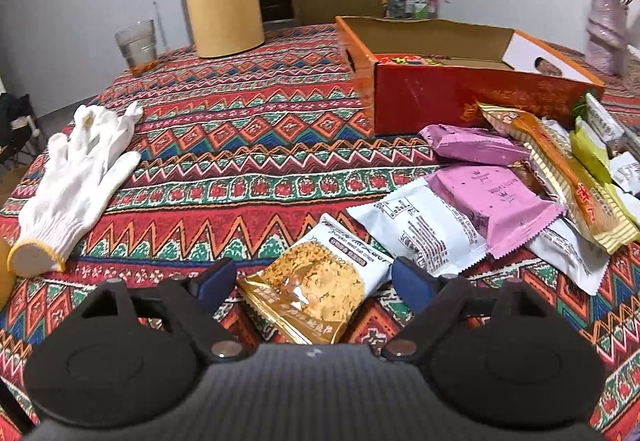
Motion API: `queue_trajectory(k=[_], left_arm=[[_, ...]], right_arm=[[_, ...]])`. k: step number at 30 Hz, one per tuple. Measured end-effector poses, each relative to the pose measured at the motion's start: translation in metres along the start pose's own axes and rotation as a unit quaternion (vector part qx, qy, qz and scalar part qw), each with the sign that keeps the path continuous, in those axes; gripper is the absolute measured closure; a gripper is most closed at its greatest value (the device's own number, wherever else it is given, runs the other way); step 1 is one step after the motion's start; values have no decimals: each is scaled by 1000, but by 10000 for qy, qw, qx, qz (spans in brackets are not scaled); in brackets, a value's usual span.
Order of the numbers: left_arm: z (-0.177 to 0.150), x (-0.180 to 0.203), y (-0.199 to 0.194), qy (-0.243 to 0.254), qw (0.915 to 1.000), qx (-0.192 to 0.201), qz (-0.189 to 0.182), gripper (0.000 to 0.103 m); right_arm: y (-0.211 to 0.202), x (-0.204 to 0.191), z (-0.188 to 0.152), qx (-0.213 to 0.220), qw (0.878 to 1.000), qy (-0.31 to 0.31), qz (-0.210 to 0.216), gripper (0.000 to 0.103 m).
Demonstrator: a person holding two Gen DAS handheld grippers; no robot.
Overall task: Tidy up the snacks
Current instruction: 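Grasp the tan cookie packet with the left gripper while the right gripper grasps a white packet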
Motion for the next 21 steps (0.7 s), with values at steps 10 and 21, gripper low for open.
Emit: queue_trajectory(k=[10, 21], left_arm=[[-2, -3, 8, 334, 9990, -2, -286, 16], [0, -2, 4, 230, 9980, 239, -535, 45]], right_arm=[[-10, -5, -1, 100, 9999, -81, -112, 59], [-15, -9, -3, 127, 9998, -131, -106, 59]])
Point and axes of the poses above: each gripper's, at about its wrist camera, not at the fingertips, and y roughly the way its jaws point, x to its right, z to its top, the point moved 9 cm from there along y, roughly the way its jaws point, and after that the axes turned 13 degrees about y, right-handed, at the moved point
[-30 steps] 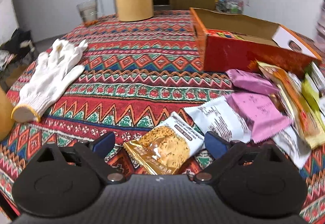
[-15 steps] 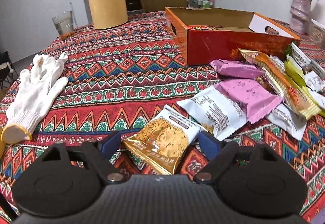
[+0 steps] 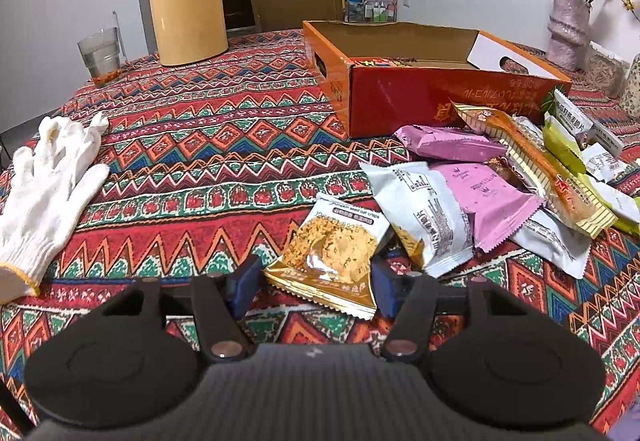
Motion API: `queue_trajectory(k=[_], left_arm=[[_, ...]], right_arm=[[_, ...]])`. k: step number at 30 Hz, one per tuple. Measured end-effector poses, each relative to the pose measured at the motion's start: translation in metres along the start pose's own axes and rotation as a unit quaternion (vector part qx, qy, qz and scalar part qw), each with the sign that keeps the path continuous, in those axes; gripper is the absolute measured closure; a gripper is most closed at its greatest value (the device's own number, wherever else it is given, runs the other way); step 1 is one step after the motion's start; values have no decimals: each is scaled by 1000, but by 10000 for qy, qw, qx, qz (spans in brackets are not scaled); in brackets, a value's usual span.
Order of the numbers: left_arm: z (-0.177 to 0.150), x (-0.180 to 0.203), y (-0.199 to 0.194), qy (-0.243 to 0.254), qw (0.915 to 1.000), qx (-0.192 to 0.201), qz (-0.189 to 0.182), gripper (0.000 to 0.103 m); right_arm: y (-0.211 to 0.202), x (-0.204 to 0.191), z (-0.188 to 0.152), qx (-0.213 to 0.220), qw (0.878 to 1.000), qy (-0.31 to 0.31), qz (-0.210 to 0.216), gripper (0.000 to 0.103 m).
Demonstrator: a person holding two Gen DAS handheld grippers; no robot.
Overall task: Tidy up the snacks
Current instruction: 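Grasp the tan cookie packet with the left gripper while the right gripper grasps a white packet, then carry both packets into the cardboard box and open both grippers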
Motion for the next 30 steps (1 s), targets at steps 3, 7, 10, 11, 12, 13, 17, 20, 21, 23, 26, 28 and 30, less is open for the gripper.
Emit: queue_trajectory(k=[3, 7, 10, 11, 12, 13, 17, 20, 21, 23, 26, 28, 30], left_arm=[[-1, -2, -7, -80, 9999, 61, 103, 45], [1, -7, -18, -187, 9993, 161, 274, 45], [5, -12, -28, -230, 9985, 258, 422, 45], [7, -13, -31, -239, 9982, 301, 450, 45], [10, -14, -35, -251, 9979, 356, 488, 45], [14, -15, -38, -255, 9975, 406, 522, 45], [30, -12, -47, -244, 9962, 594, 582, 45], [47, -8, -50, -240, 9954, 732, 578, 44], [52, -6, -51, -237, 9951, 774, 561, 44], [63, -2, -51, -228, 9945, 861, 549, 44], [80, 4, -49, -232, 9939, 951, 504, 44], [93, 9, -46, -237, 9935, 1014, 466, 44], [105, 14, -44, -232, 9929, 1077, 440, 44]], right_arm=[[0, -1, 0, -4, 10000, 4, 31, 59], [-2, -2, -1, 0, 10000, -1, 85, 59], [-5, -2, 1, 42, 9999, -8, 126, 59], [-6, -2, 3, 62, 9999, -11, 142, 59], [-6, -3, 4, 82, 9998, -19, 156, 59], [-7, -3, 6, 109, 9998, -31, 172, 59], [-7, -7, 16, 203, 9994, -84, 254, 59], [-5, -12, 25, 267, 9990, -127, 328, 59], [-3, -14, 28, 285, 9989, -140, 352, 59], [1, -18, 35, 328, 9985, -173, 412, 59], [8, -25, 46, 380, 9977, -226, 514, 59], [14, -30, 56, 414, 9971, -265, 589, 59], [21, -36, 66, 454, 9962, -326, 663, 59]])
Point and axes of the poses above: each gripper's, at about its wrist camera, not at the fingertips, and y roughly the way its jaws point, x to its right, z to its top, the point moved 9 cm from there along y, roughly the way its jaws point, and after that the axes turned 13 degrees about y, right-handed, at the moved point
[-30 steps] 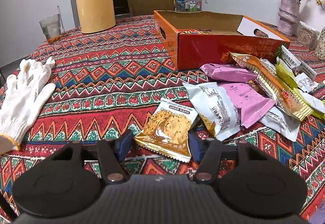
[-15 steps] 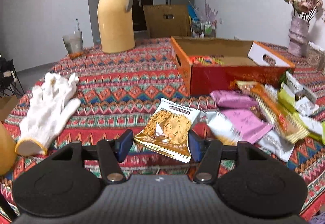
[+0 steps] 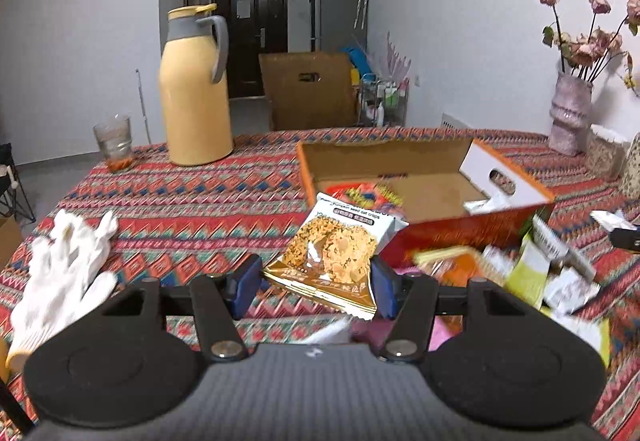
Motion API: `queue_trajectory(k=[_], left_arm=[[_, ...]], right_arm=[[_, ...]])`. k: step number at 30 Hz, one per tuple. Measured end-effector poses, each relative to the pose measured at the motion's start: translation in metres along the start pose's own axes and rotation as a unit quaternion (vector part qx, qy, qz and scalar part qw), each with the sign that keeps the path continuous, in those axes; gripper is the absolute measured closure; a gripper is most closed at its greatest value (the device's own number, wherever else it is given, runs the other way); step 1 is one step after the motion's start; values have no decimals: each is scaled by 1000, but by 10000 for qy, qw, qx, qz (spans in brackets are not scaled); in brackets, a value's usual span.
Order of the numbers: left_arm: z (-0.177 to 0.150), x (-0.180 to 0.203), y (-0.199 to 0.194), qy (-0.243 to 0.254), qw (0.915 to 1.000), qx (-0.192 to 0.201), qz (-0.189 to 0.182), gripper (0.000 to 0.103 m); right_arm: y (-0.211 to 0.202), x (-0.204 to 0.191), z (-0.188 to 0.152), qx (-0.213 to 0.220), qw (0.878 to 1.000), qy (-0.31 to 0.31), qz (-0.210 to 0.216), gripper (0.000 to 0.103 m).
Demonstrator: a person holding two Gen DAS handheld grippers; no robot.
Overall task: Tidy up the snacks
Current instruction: 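Carry both packets into the cardboard box and open both grippers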
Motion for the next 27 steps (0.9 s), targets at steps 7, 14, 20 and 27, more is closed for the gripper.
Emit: queue_trajectory(k=[7, 14, 20, 27], left_arm=[[38, 15, 25, -77, 9998, 176, -35, 44], [68, 27, 63, -288, 9994, 191, -96, 44], [79, 39, 98, -393, 9992, 49, -49, 44], [67, 41, 132, -474, 9986, -170, 178, 44]], right_arm=[[37, -19, 37, 81, 9992, -295, 241, 59], [88, -37, 65, -53, 9978, -511, 426, 59], [132, -50, 75, -290, 9965, -636, 455, 59], [166, -45, 64, -433, 9970, -551, 314, 59]])
Point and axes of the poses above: each gripper's, at about its wrist camera, not at the fingertips, and y roughly the way its jaws point, x to its right, z to its top, the point moved 9 cm from there along y, roughly the way its jaws point, and after that the axes turned 13 degrees about y, right-handed, at the moved point
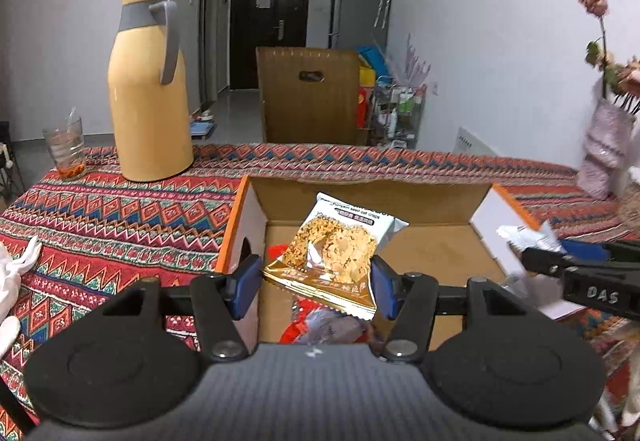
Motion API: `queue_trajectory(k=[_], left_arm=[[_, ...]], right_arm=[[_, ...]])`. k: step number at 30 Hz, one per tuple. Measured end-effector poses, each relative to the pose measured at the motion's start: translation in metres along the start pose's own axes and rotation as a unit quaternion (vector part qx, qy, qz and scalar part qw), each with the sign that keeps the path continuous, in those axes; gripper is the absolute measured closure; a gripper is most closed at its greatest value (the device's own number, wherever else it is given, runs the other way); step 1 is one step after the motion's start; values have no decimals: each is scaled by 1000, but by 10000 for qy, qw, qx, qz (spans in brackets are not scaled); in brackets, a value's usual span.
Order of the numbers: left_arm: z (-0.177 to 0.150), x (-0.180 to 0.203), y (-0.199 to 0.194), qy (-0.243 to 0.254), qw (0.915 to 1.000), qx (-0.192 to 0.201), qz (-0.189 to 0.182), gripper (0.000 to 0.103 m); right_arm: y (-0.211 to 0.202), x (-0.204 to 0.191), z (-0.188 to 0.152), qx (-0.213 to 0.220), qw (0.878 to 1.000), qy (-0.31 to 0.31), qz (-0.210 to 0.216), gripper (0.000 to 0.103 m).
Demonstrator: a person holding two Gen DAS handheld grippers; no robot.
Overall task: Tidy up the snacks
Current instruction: 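Carry both packets into the cardboard box and open both grippers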
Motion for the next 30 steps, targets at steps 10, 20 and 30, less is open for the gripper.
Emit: queue_trajectory(k=[10, 20, 30], left_arm=[[-12, -1, 17, -63, 9997, -170, -148, 35], [-4, -5, -4, -239, 9995, 169, -75, 0], [8, -4, -39, -245, 9991, 343, -90, 0]], right_arm=[[18, 11, -11, -228, 9996, 116, -71, 41], [-2, 17, 0, 149, 9993, 341, 32, 0], [-43, 21, 12, 504, 9975, 501, 30, 0]])
Point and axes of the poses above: each gripper's, at about its wrist camera, not at the fingertips, and y roughly the way its jaws point, x to its right, z to its top, the point moved 9 cm from there along y, roughly the way its jaws point, and after that the axes turned 13 degrees about y, right-handed, at the moved point
